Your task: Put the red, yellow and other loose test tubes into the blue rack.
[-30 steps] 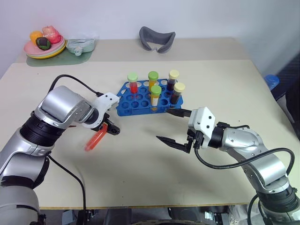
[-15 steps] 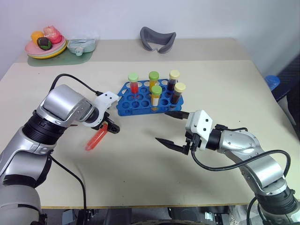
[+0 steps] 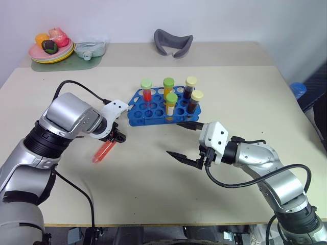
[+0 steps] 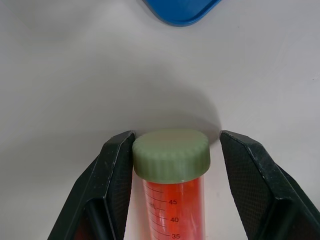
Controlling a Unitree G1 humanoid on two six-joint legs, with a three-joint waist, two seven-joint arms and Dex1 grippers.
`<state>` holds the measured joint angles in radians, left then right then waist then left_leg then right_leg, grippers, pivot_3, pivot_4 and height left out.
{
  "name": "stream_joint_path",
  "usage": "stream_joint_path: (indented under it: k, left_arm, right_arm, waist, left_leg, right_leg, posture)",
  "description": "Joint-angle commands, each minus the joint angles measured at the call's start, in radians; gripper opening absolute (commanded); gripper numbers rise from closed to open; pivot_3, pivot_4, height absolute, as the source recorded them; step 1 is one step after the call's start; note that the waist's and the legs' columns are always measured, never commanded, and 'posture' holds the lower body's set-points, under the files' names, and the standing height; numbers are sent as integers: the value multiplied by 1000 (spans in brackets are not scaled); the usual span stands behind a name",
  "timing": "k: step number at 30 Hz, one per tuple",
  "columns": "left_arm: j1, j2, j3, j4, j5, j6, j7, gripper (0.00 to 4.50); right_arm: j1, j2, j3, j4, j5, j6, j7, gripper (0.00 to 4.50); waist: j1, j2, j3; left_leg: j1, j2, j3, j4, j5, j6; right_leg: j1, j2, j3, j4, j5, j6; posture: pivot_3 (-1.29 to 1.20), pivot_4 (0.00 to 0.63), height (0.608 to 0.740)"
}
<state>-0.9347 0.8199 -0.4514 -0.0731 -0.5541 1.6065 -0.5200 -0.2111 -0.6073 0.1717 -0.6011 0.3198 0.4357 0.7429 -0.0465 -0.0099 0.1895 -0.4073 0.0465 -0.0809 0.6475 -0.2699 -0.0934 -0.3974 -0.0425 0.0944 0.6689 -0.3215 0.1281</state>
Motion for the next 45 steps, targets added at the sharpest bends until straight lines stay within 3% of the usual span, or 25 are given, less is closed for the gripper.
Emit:
stream_joint_path:
  k: [1, 9, 15, 20, 24, 30, 38, 45]
  left_arm:
    - [-1, 2, 22, -9, 4, 8, 8, 1246]
    - [-6, -7, 57, -14, 26, 8, 34, 1246]
    - [36, -16, 347, -138, 38, -122, 67, 1246]
    - [193, -9, 567, -288, 73, -476, 42, 1246]
    - [308, -176, 679, -381, 55, -746, 68, 1246]
    - [483, -378, 620, -439, 133, -1105, 69, 1246]
    - [571, -509, 537, -300, 266, -1497, 68, 1246]
    - [553, -587, 488, -126, 318, -1684, 55, 1246]
  right_arm:
    - [-5, 7, 0, -16, -2, -19, 1, 4500]
    - [-4, 5, 4, -21, -2, -15, 0, 4500]
    - [4, -1, -12, -25, 2, -10, -4, 4500]
    - [17, 2, -47, -4, 17, 0, -16, 4500]
    - [39, 10, -90, 48, 35, 2, -23, 4500]
    - [82, -9, -148, 124, 34, -20, -9, 4500]
    - [135, -9, -201, 124, 40, -13, -12, 4500]
    - [147, -5, -212, 75, 62, 27, -35, 4500]
  waist:
    - [1, 0, 0]
    - [2, 0, 0]
    - [1, 0, 0]
    - [1, 0, 0]
    - [9, -1, -1]
    - [8, -2, -2]
    - [5, -2, -2]
    - [3, -1, -2]
  left_leg:
    - [0, 0, 0, 0, 0, 0]
    - [0, 0, 0, 0, 0, 0]
    - [0, 0, 0, 0, 3, -5]
    - [0, 0, 1, 0, 3, -5]
    - [0, 0, 1, 0, 3, -5]
    - [0, -1, 2, 1, 3, -5]
    - [2, -1, 2, 1, 0, -1]
    - [2, -1, 2, 1, 0, 0]
  right_leg:
    - [0, 0, 0, 0, 0, 0]
    - [0, 0, 0, 0, 0, 0]
    - [0, 0, 0, 0, 0, 0]
    - [0, -1, 0, 0, 0, 0]
    - [1, -2, 0, 0, 0, 0]
    - [2, -3, -1, -2, 0, 0]
    - [3, -2, 0, -1, 0, 0]
    - [3, -2, 0, -1, 0, 0]
  posture:
    - [0, 150, 740]
    - [0, 150, 740]
    - [0, 150, 740]
    - [0, 150, 740]
    - [0, 150, 740]
    - [0, 150, 740]
    - [0, 150, 740]
    - [0, 150, 740]
